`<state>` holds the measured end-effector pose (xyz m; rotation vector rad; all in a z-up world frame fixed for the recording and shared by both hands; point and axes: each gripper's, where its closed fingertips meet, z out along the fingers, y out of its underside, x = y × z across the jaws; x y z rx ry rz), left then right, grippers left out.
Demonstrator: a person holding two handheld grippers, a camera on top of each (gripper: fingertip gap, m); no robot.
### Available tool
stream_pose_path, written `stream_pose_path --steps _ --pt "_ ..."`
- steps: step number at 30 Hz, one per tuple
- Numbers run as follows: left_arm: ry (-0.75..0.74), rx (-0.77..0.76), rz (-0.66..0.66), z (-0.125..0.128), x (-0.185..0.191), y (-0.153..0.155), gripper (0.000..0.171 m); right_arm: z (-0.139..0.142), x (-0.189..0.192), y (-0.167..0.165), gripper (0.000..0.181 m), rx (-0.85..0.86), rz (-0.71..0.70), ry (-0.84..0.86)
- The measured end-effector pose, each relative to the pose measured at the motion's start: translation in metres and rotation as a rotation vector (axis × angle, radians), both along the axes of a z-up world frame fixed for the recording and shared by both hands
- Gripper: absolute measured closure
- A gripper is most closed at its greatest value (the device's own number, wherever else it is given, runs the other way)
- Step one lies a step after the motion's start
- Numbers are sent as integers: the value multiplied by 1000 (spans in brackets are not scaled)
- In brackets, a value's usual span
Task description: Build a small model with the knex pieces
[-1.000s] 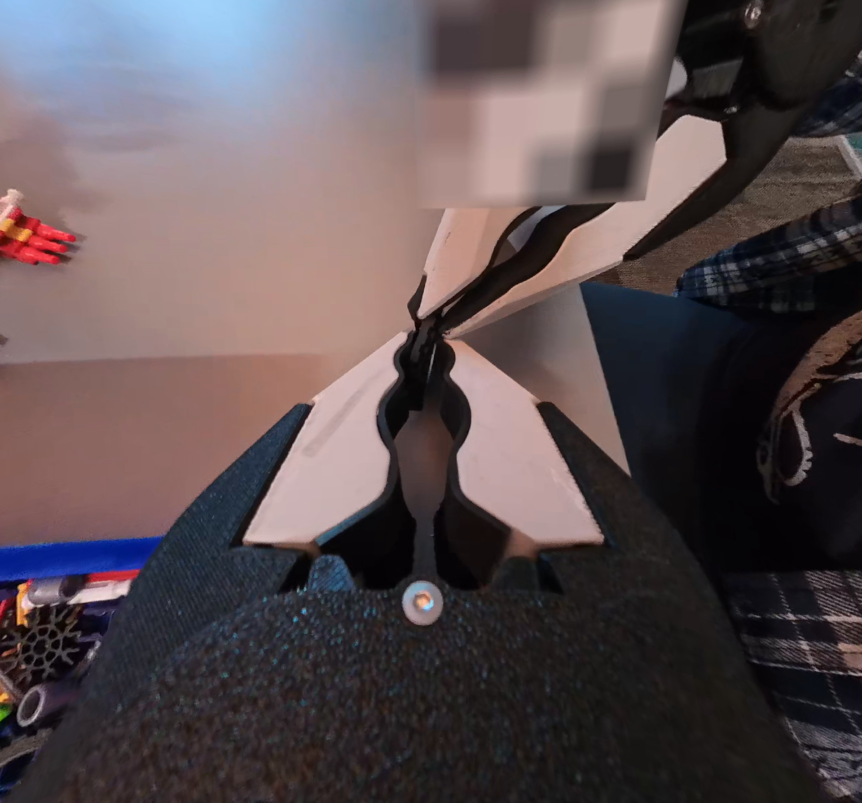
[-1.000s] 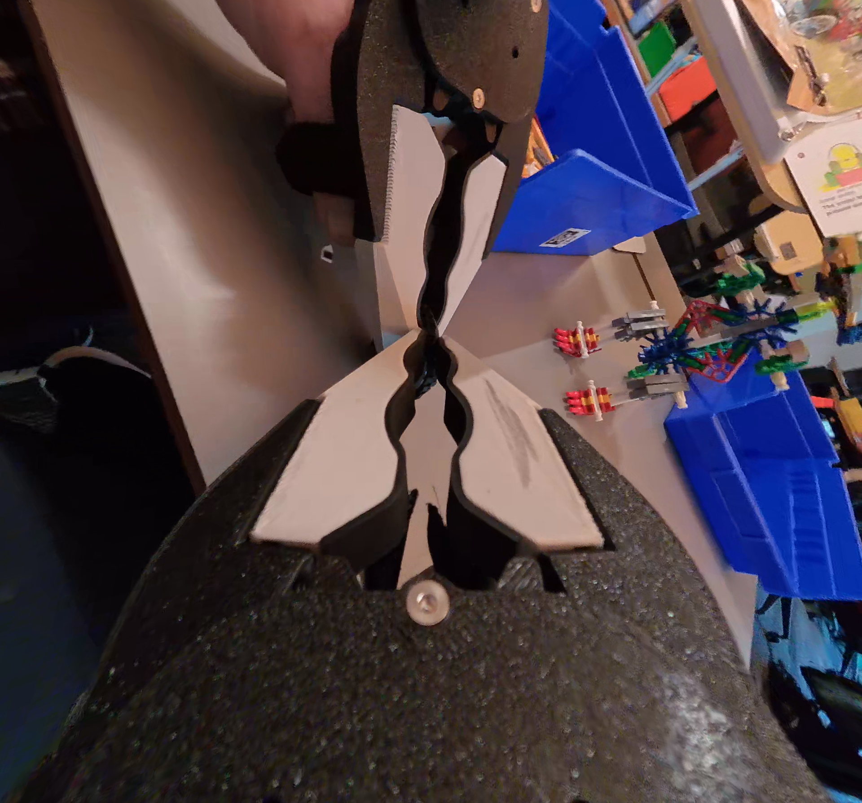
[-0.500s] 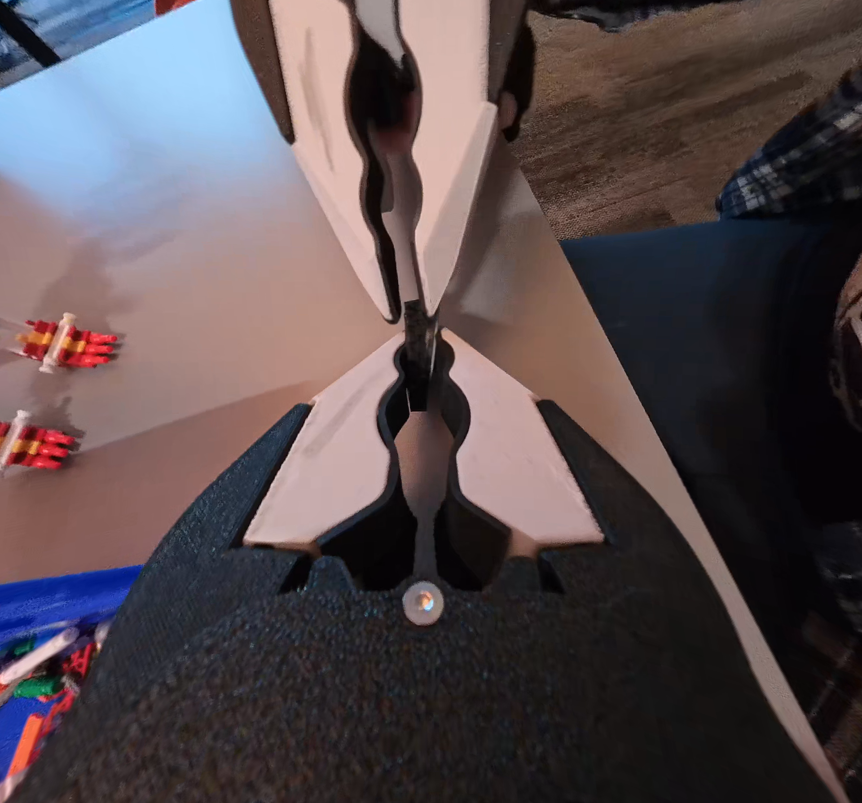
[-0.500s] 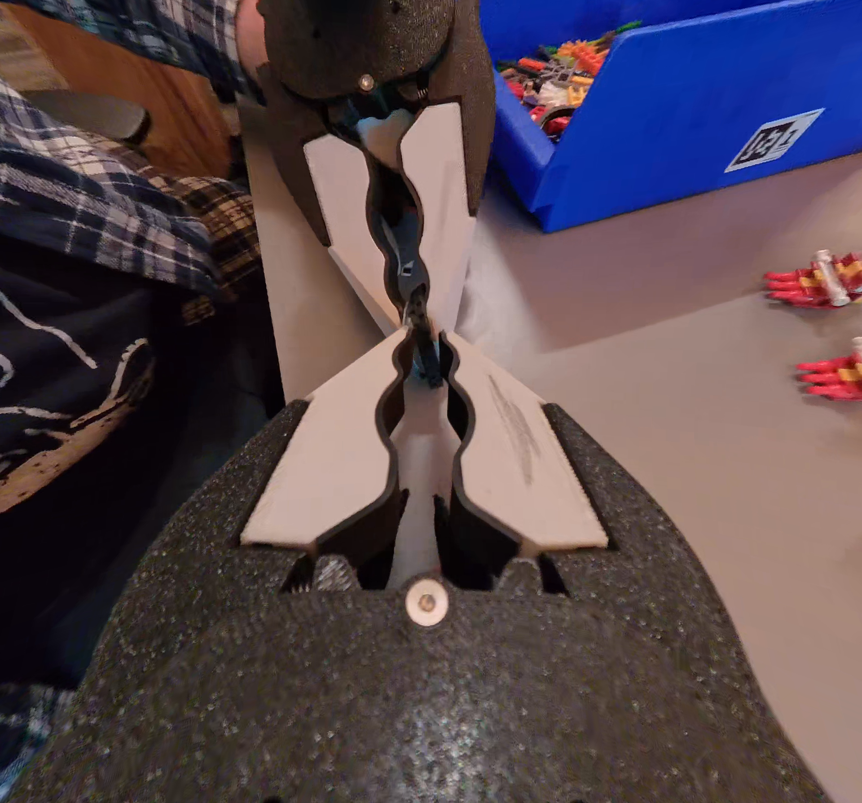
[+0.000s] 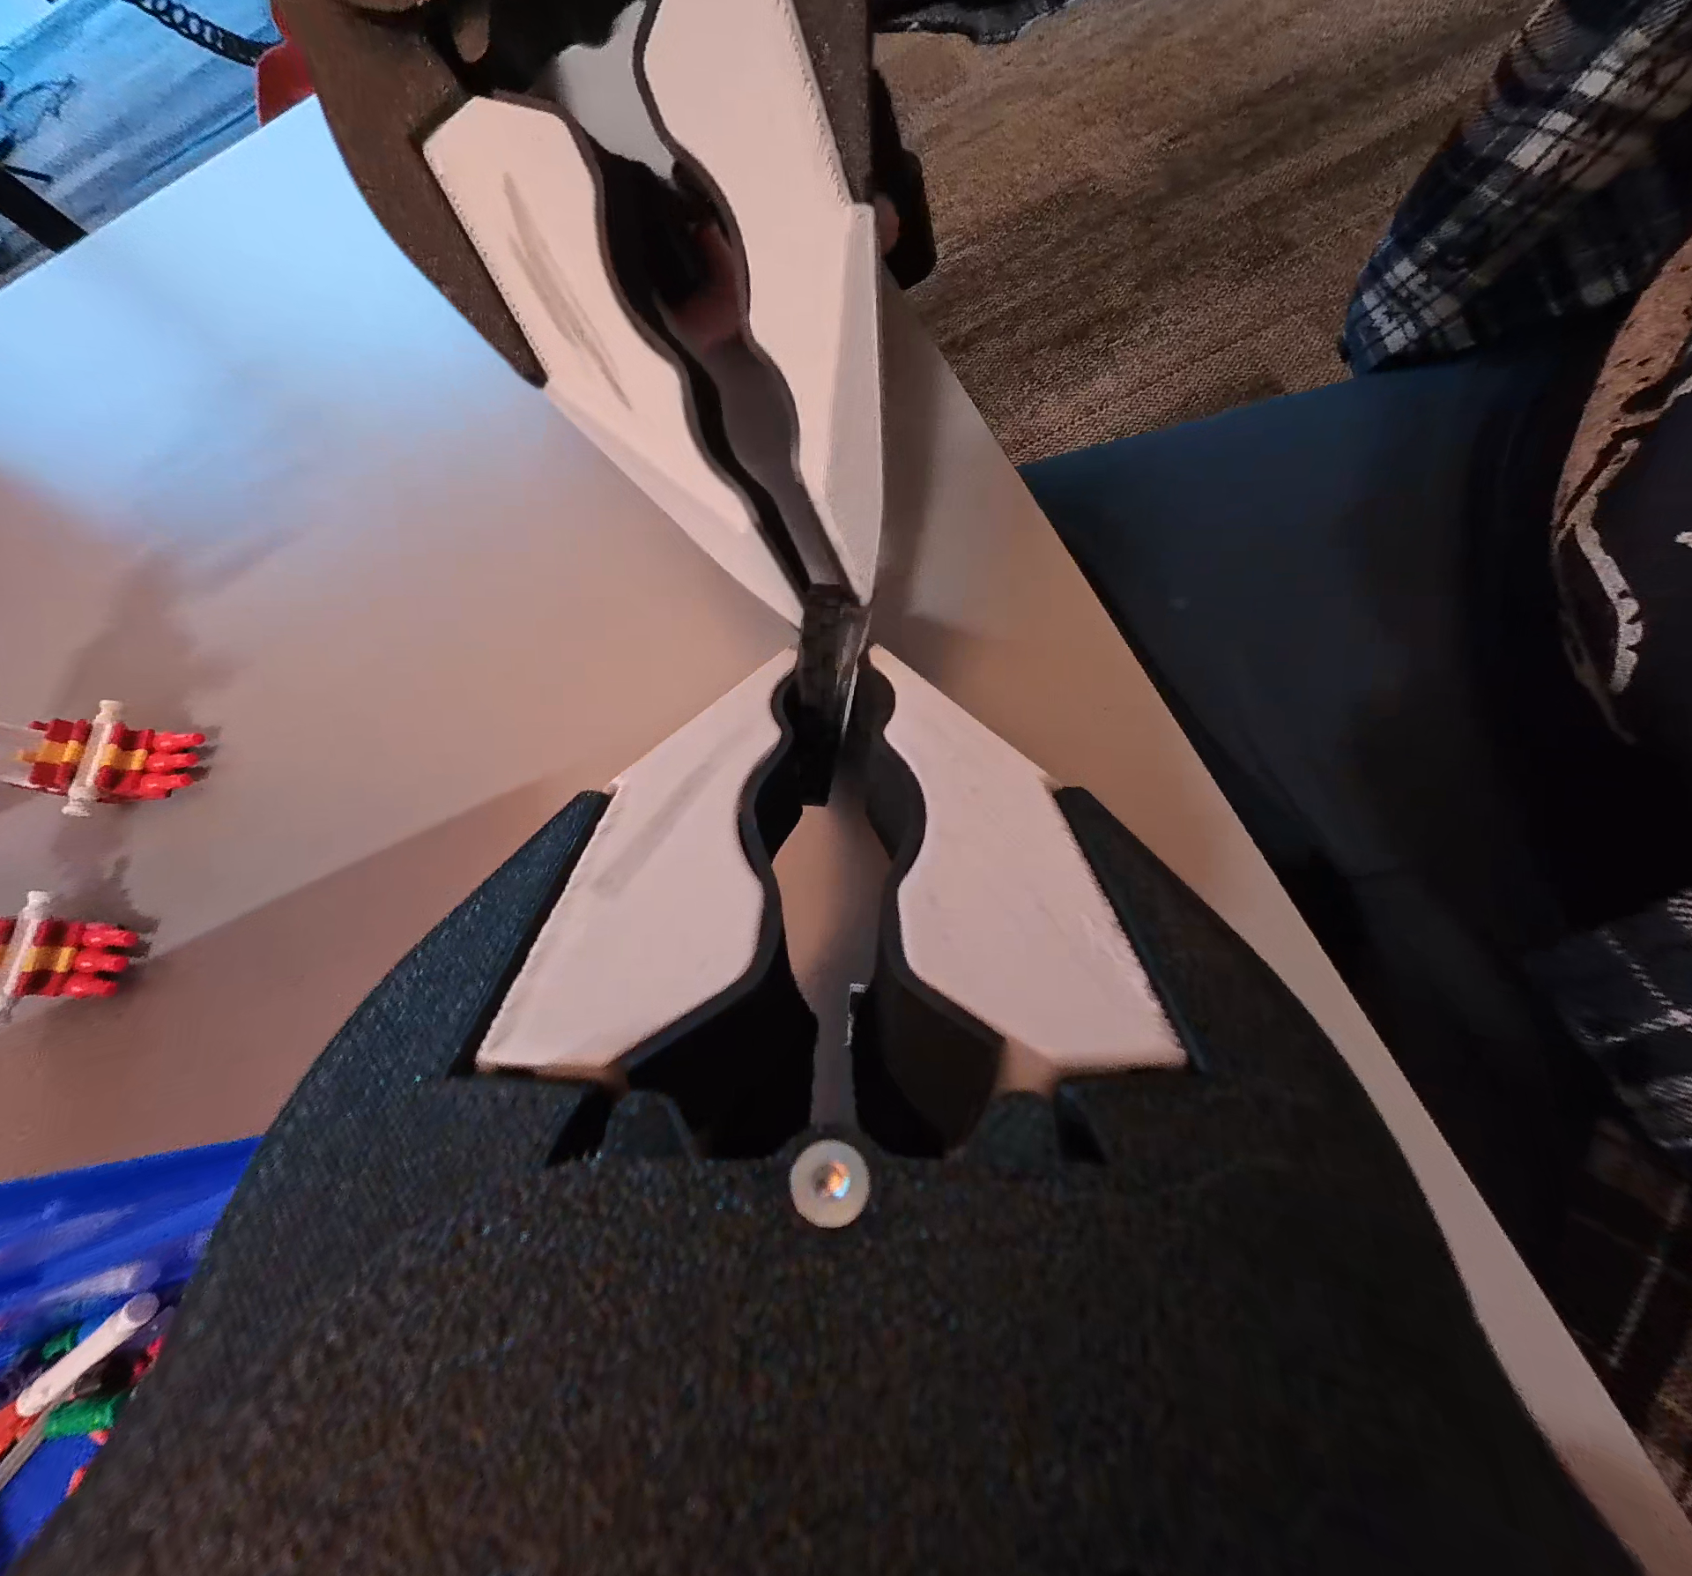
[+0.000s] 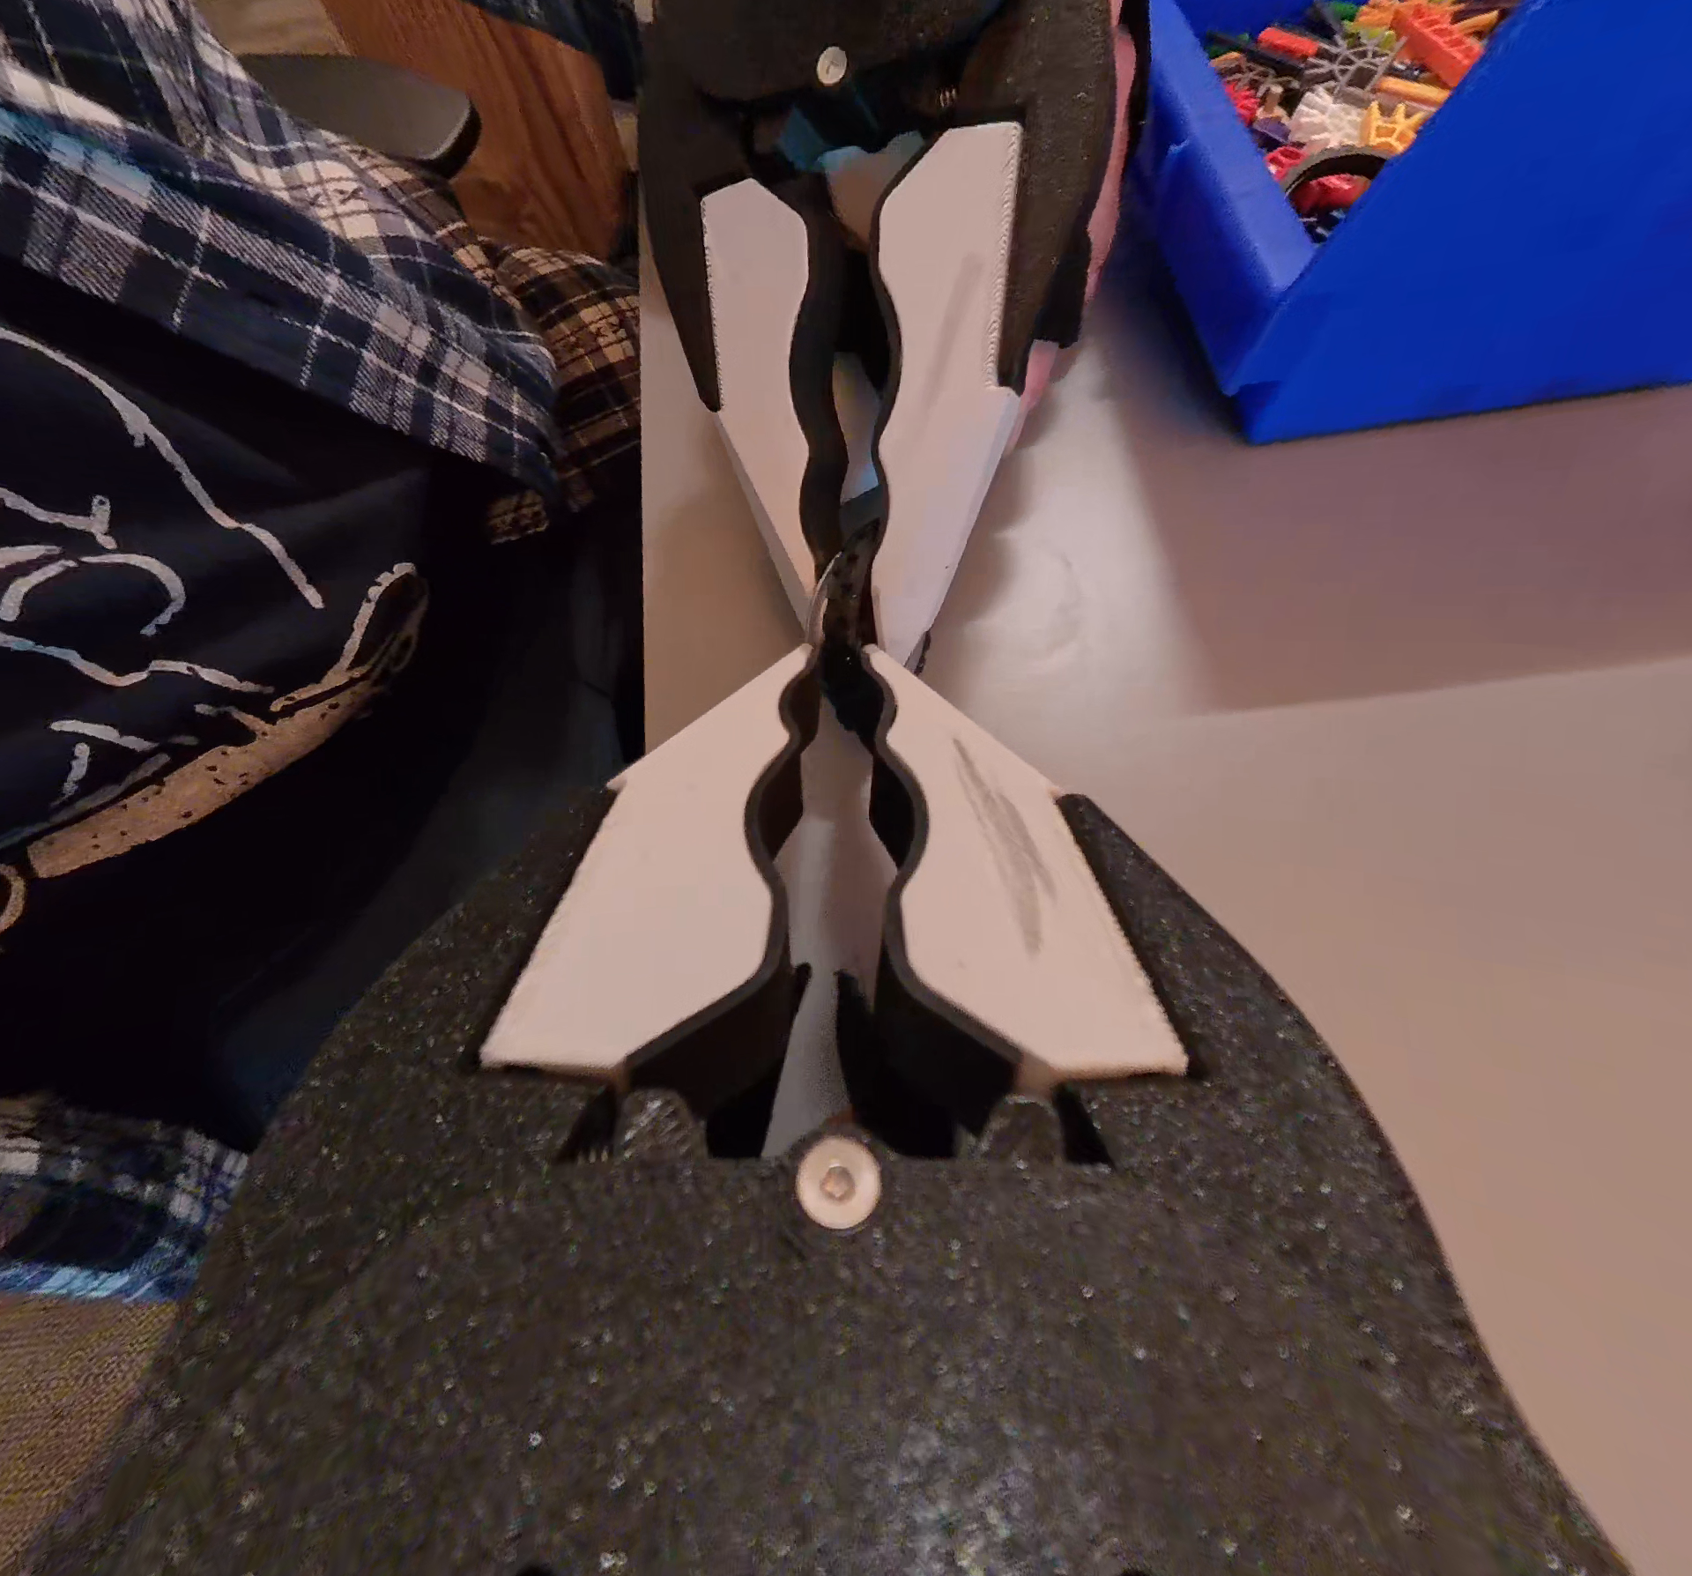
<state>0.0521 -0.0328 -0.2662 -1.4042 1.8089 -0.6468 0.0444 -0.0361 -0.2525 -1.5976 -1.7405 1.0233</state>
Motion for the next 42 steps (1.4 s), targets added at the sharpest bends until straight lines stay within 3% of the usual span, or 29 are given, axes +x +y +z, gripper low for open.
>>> stream_pose_path --steps 12,27,35,42 --pt "2 -60 0 0 1 -2 166 4 -1 -1 180 180 -63 52" --pt "16 -208 114 0 4 9 166 7 2 14 181 542 -314 -7" --pt "18 -219 128 -1 4 10 166 8 2 16 181 624 -429 -12" --pt "19 -181 120 -1 5 10 167 5 4 18 176 333 -372 13"
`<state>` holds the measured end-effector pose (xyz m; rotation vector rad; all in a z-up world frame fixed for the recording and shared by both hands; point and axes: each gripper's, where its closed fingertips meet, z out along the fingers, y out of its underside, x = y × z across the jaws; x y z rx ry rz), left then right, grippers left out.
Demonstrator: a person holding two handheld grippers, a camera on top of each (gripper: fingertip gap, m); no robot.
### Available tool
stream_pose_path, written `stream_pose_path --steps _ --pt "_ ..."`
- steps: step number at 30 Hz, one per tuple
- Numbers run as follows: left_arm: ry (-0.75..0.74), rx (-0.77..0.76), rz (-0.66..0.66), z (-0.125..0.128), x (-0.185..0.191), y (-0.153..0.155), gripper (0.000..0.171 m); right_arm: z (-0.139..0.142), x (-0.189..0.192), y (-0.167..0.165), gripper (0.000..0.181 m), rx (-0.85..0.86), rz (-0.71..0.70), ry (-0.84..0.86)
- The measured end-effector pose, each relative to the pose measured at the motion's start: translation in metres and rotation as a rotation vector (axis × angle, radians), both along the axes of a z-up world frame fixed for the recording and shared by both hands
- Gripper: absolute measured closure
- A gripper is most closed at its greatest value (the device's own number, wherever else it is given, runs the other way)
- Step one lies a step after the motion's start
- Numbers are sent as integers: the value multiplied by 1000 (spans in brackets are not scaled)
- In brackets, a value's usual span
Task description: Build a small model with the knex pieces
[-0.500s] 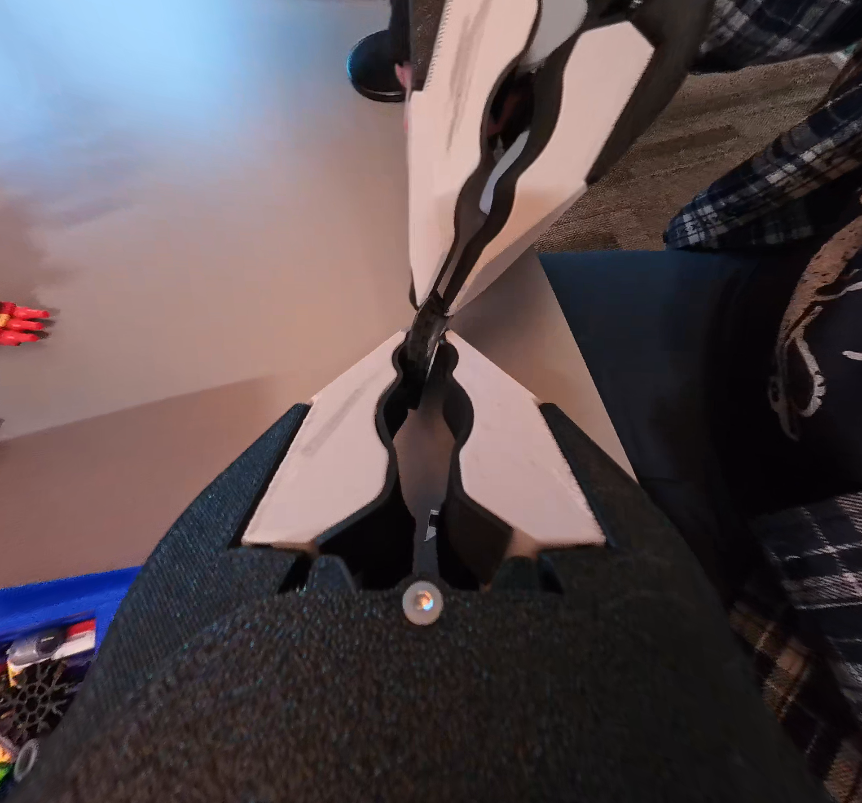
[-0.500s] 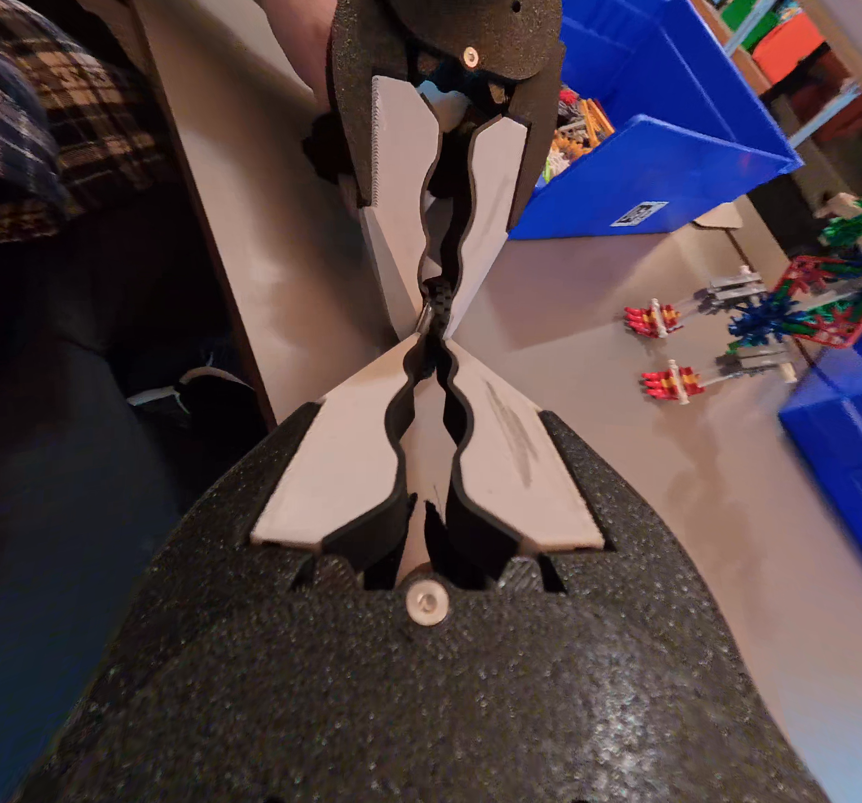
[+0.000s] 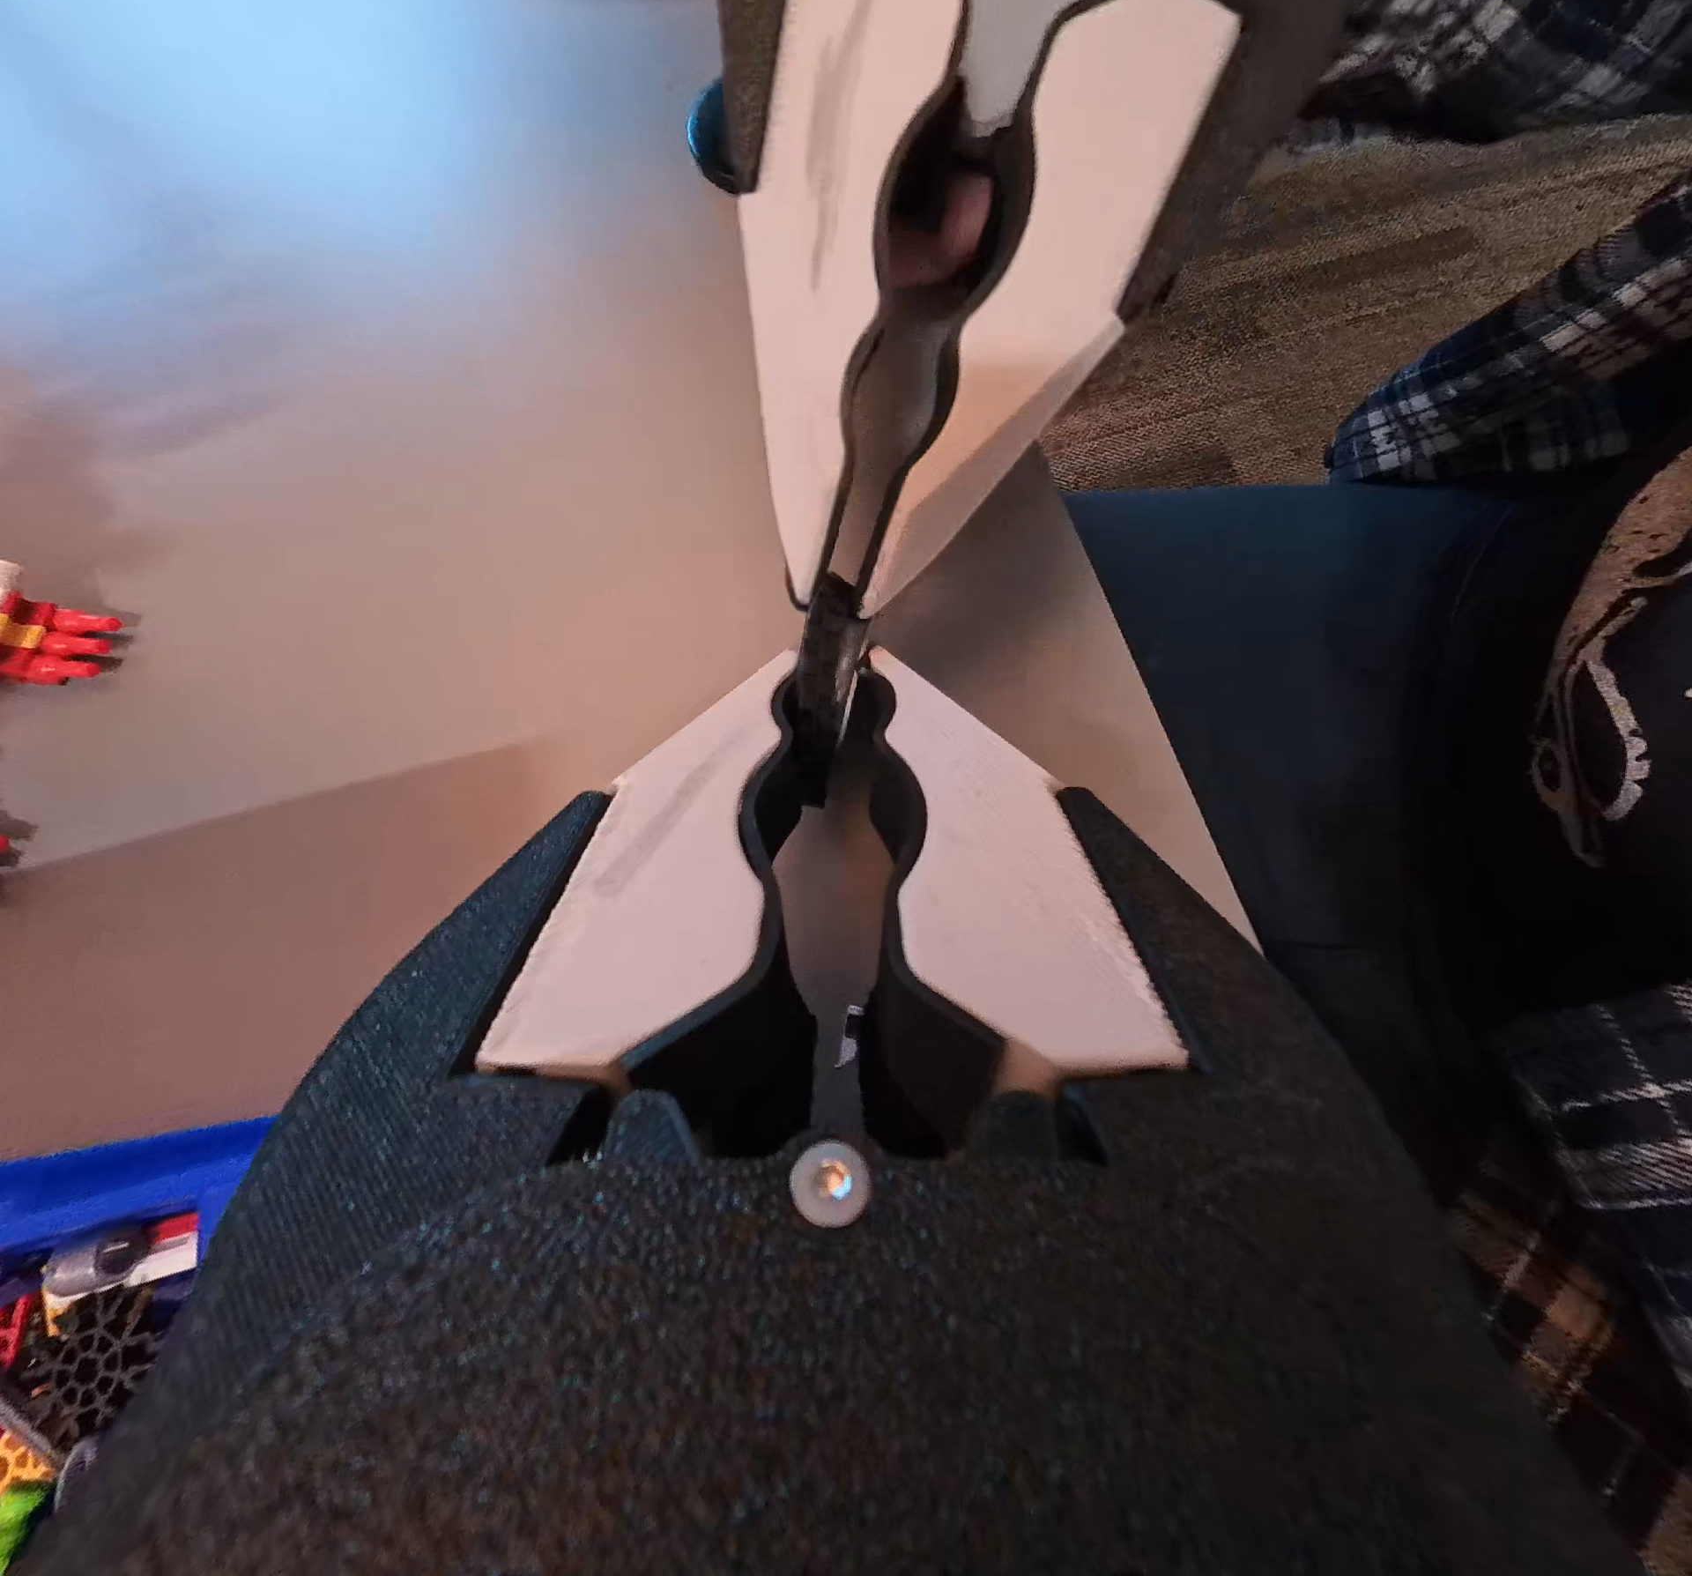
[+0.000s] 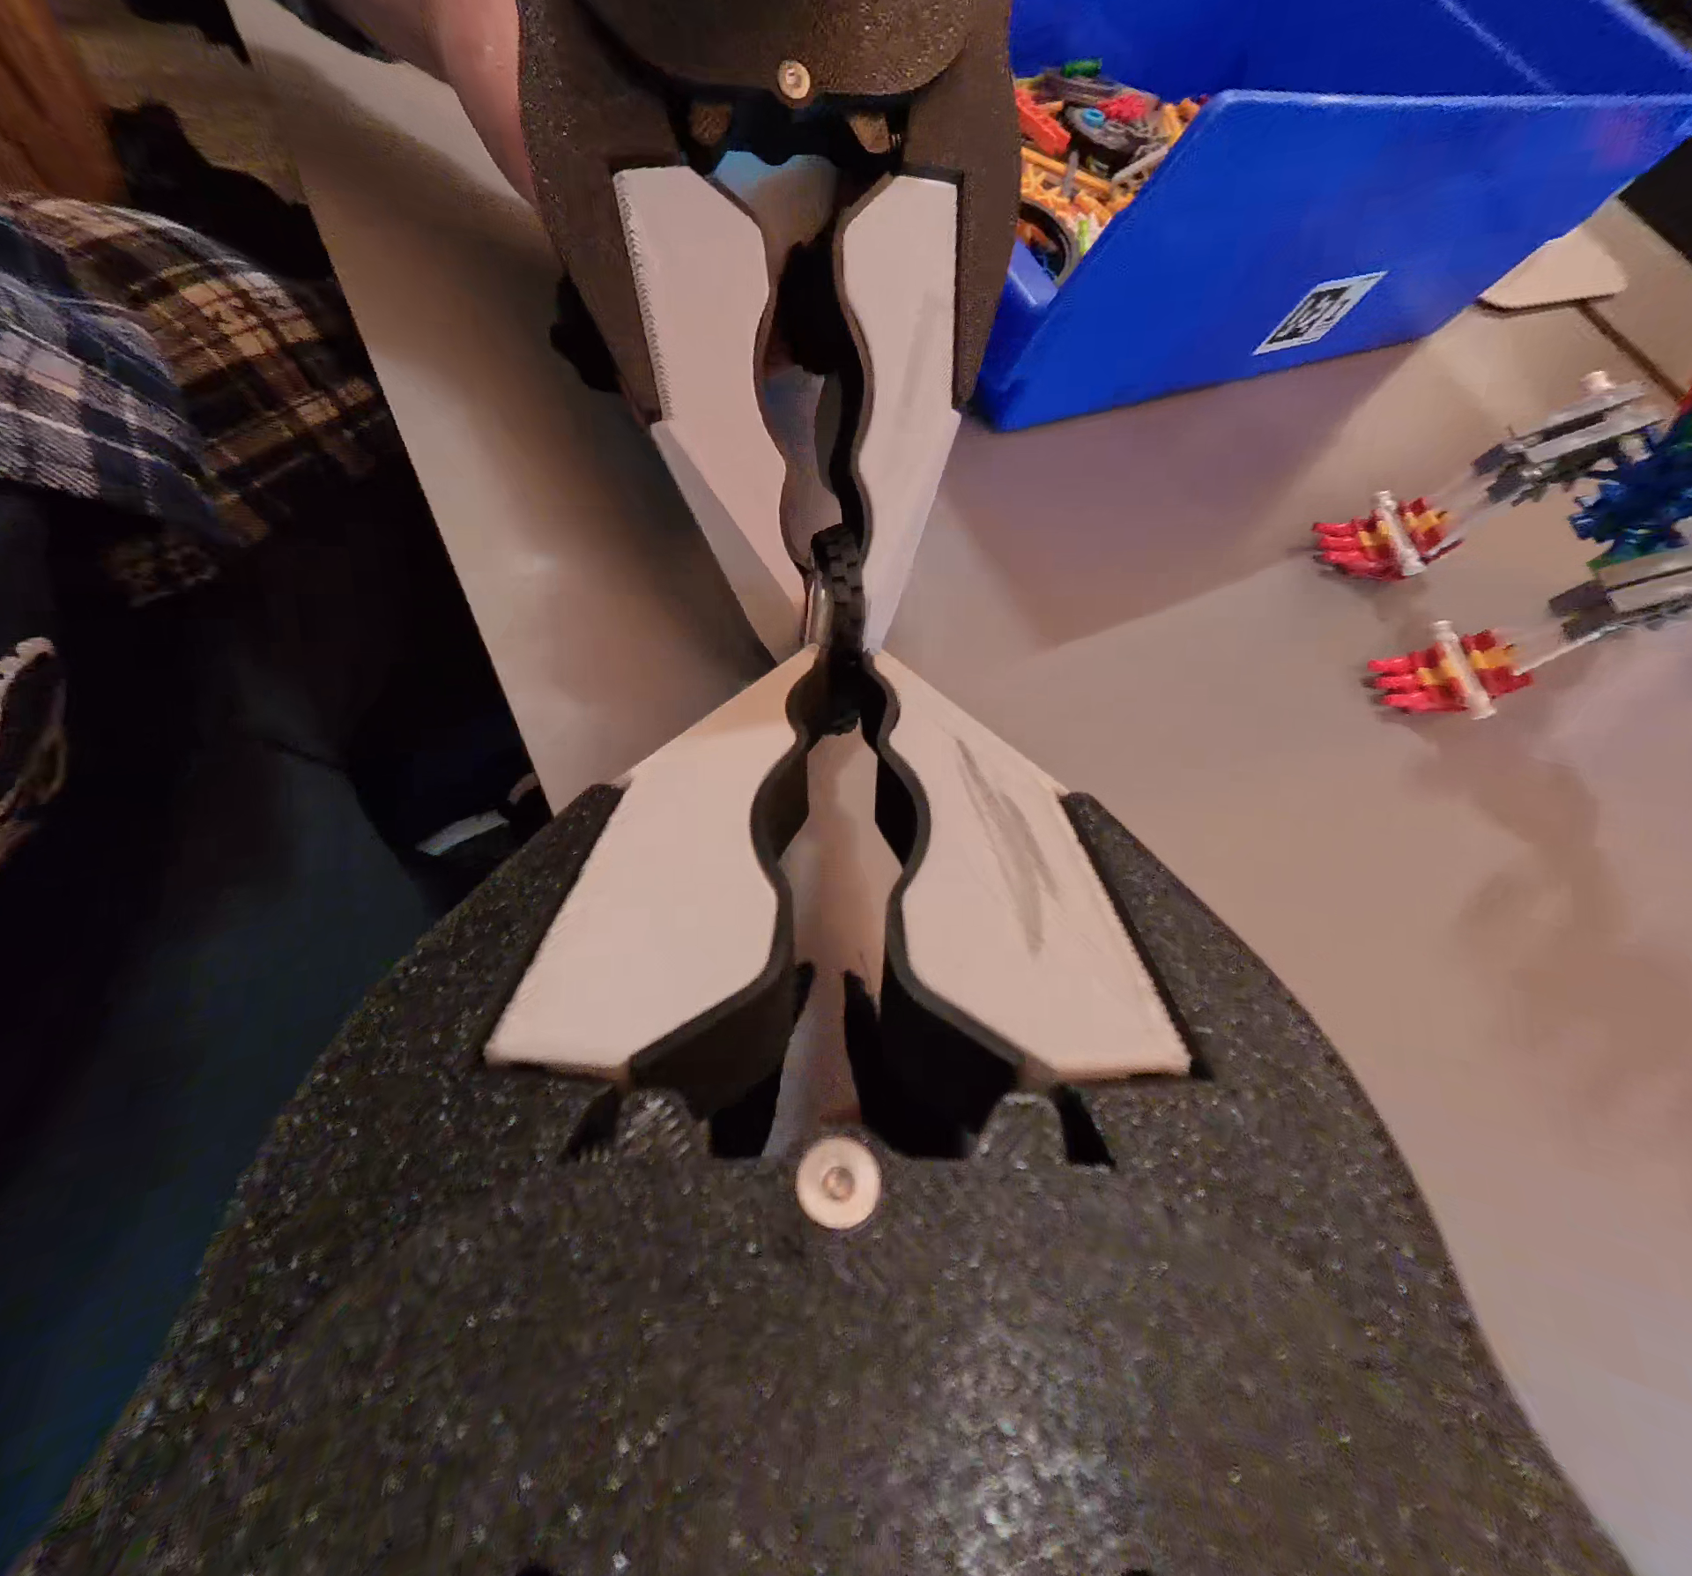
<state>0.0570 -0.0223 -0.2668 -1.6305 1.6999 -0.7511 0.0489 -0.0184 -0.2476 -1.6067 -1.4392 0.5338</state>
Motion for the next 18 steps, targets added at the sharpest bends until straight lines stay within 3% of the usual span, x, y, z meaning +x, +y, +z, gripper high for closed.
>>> stream_pose_path --steps 15,16,17,18 --pt "-7 43 -119 0 -1 -13 166 -1 -2 -13 173 -309 242 29" --pt "-7 58 -129 0 -1 -14 166 -1 -2 -16 169 -325 265 28" --pt "-7 79 -126 0 0 -13 167 0 -2 -25 142 -362 317 27" --pt "-8 86 -130 0 -1 -14 166 0 -2 -30 143 -386 344 24"
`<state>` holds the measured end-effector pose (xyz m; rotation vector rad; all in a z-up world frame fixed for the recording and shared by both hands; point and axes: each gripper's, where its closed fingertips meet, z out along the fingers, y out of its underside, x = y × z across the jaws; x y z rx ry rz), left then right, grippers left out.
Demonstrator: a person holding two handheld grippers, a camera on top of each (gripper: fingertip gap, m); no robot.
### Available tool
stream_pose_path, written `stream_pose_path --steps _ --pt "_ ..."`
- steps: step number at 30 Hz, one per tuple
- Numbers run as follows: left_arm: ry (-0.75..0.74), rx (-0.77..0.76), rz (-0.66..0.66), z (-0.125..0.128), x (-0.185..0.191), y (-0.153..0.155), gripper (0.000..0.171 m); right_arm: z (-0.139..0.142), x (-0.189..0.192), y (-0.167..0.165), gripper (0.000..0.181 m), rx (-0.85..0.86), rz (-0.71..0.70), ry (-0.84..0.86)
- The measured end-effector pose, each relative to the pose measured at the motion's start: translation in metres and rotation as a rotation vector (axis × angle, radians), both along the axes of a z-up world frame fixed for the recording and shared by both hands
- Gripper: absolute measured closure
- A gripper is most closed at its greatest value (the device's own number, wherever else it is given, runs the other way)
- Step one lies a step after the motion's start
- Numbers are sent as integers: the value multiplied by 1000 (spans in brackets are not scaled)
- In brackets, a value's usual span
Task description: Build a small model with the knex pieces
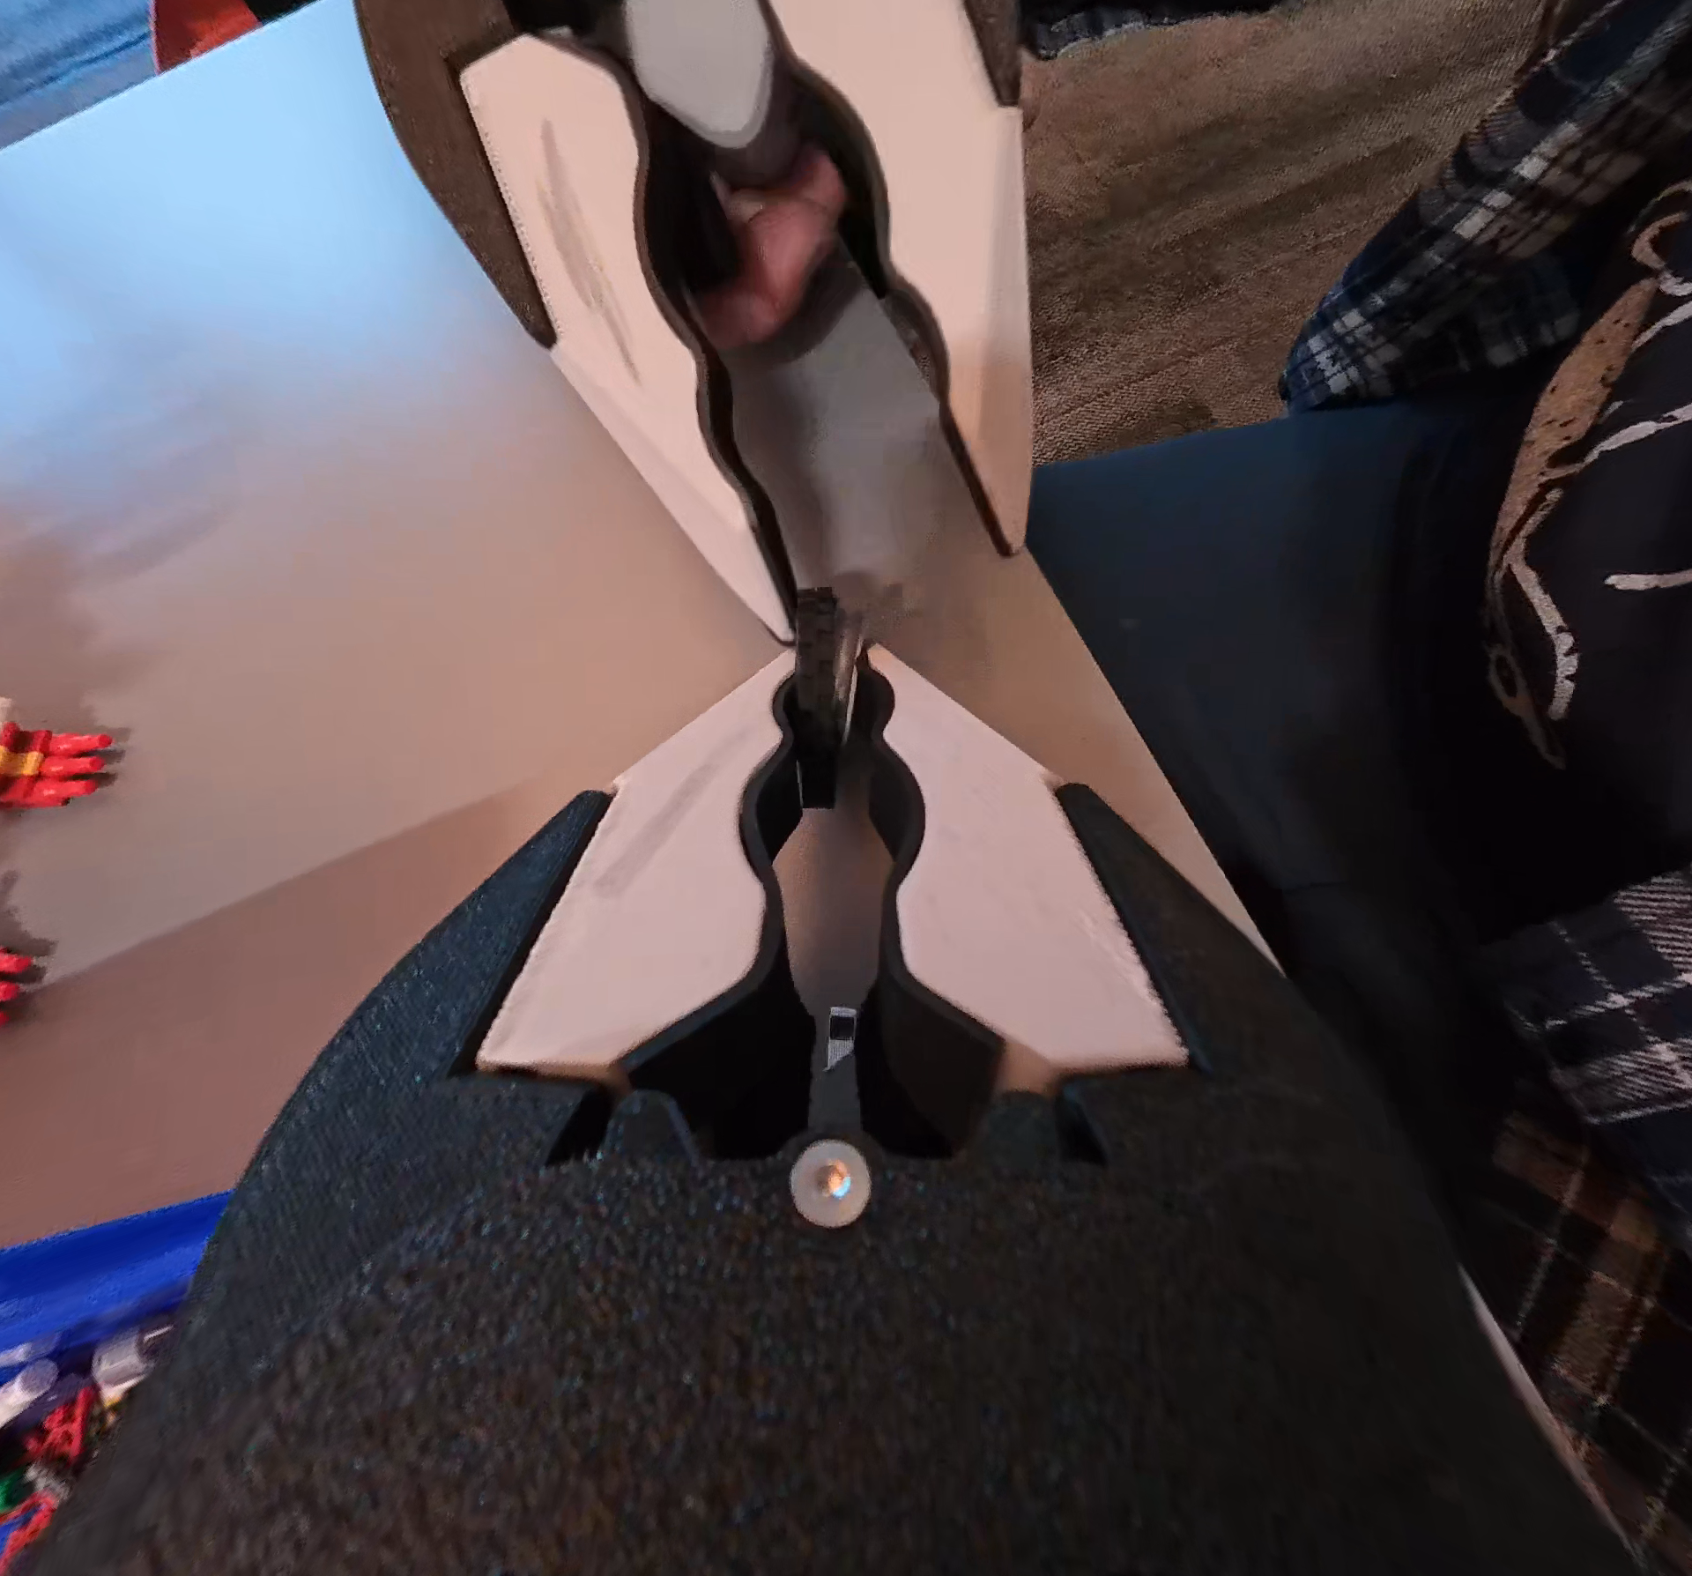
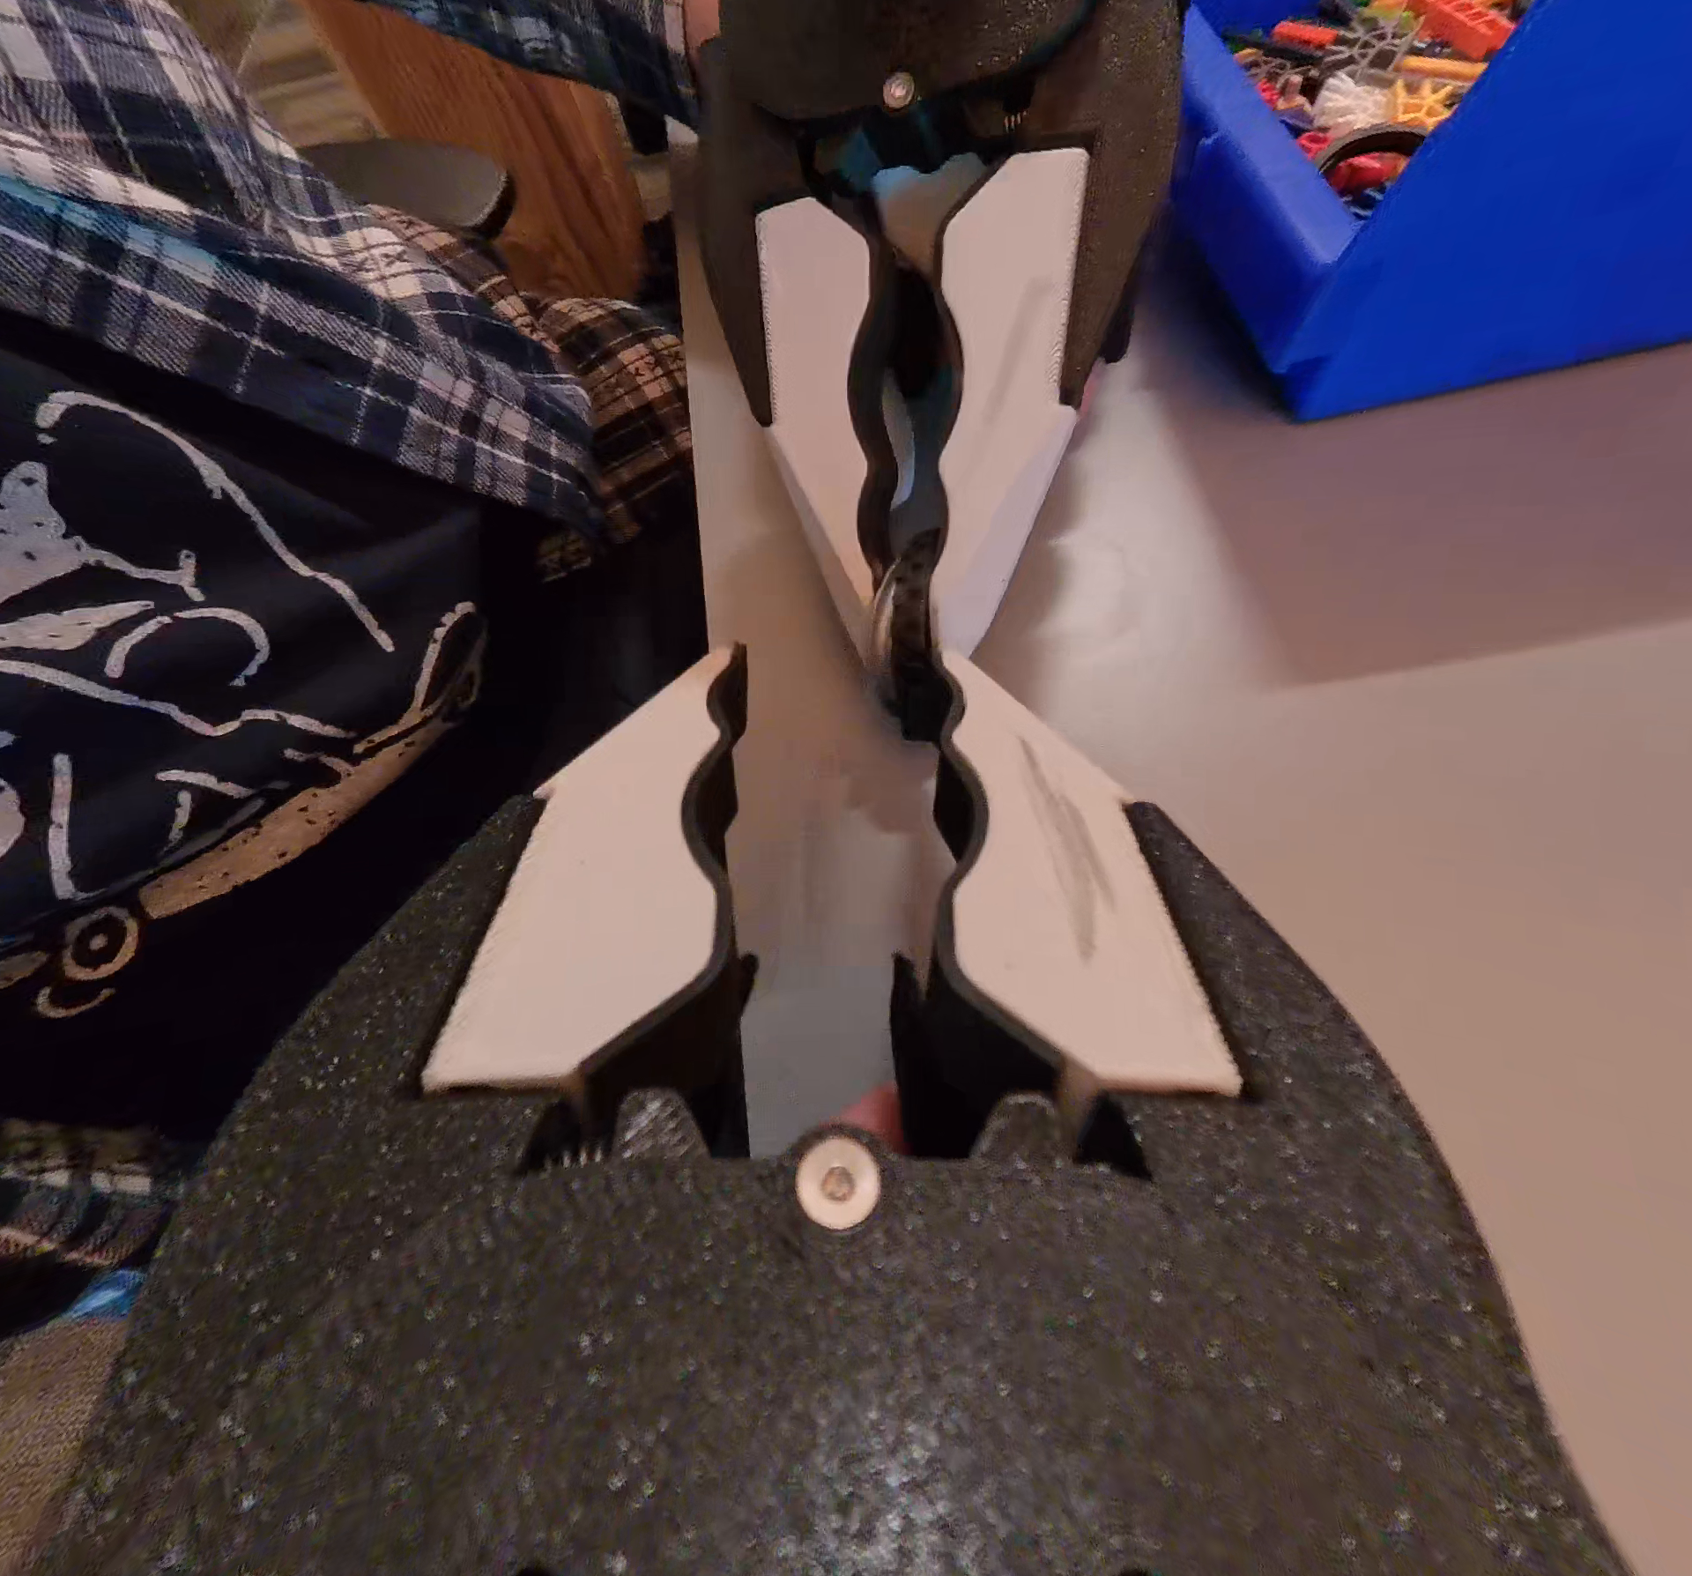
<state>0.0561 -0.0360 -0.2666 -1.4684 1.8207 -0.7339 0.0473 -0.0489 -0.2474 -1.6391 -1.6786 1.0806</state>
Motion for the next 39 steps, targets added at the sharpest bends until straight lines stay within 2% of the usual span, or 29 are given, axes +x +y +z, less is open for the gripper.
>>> stream_pose_path --steps 3,6,10,13,16,21,24,26,30,34,39 --pt "3 119 -13 -1 1 -2 166 -3 0 8 168 79 -34 -12" --pt "39 322 -2 -3 0 3 165 -5 -1 8 172 258 -45 -27" --pt "138 653 -14 -5 0 13 163 -12 2 13 175 591 -56 -166" --pt "143 686 11 -6 -2 18 157 -17 1 17 175 741 -68 -217" --pt "151 667 46 -3 -10 19 149 -23 1 14 175 751 -61 -247" --pt "161 643 44 -6 -22 11 153 -23 -6 10 171 669 -56 -224" --pt "158 629 75 -4 -25 11 149 -19 -9 4 162 481 -64 -178" --pt "180 635 95 -6 -29 11 156 -12 -9 3 158 382 -85 -149" --pt "214 691 226 -5 -32 20 163 -4 -10 10 163 261 -164 -156" --pt "274 750 356 -1 -34 31 162 -8 -6 27 172 230 -273 -211" --pt "279 734 387 -8 -32 25 164 -8 2 28 172 265 -343 -287"
